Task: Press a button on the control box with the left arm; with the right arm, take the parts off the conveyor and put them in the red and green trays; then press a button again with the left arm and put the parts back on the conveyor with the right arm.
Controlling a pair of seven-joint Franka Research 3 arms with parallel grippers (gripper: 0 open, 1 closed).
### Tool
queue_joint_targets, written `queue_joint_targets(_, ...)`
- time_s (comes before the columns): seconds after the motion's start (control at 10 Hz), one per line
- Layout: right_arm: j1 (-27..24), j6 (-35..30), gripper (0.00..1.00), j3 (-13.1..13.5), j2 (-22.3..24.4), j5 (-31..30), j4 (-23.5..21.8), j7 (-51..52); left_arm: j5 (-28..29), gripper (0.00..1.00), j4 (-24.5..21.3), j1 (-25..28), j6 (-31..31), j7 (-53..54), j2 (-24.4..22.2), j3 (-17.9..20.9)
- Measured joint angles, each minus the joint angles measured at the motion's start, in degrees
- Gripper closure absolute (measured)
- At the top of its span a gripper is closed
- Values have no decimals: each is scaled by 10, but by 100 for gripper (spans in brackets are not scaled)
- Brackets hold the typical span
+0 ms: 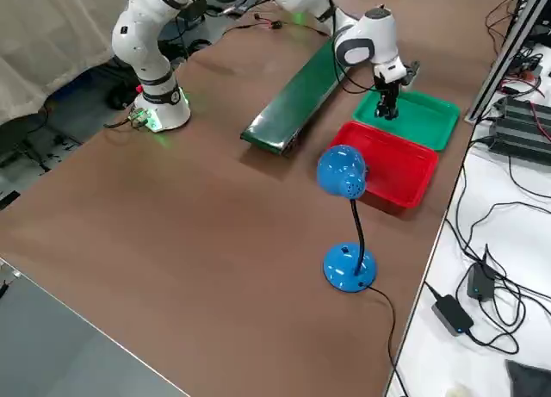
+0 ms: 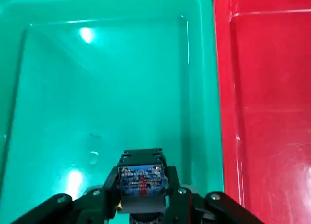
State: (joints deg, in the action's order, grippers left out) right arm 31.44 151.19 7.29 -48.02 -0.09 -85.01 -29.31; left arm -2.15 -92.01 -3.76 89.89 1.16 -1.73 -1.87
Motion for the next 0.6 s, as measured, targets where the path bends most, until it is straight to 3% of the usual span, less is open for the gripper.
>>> queue_joint_targets(0.4, 0, 0, 55, 0, -8, 0, 0, 4, 0, 0, 0, 0, -1, 0, 0, 0)
queue_joint_targets(0.5, 0, 0, 48, 0, -8, 0, 0, 5, 0, 0, 0, 0, -1, 0, 0, 0)
queue_joint_targets(0.6, 0, 0, 33, 0, -8, -1, 0, 9, 0, 0, 0, 0, -1, 0, 0, 0)
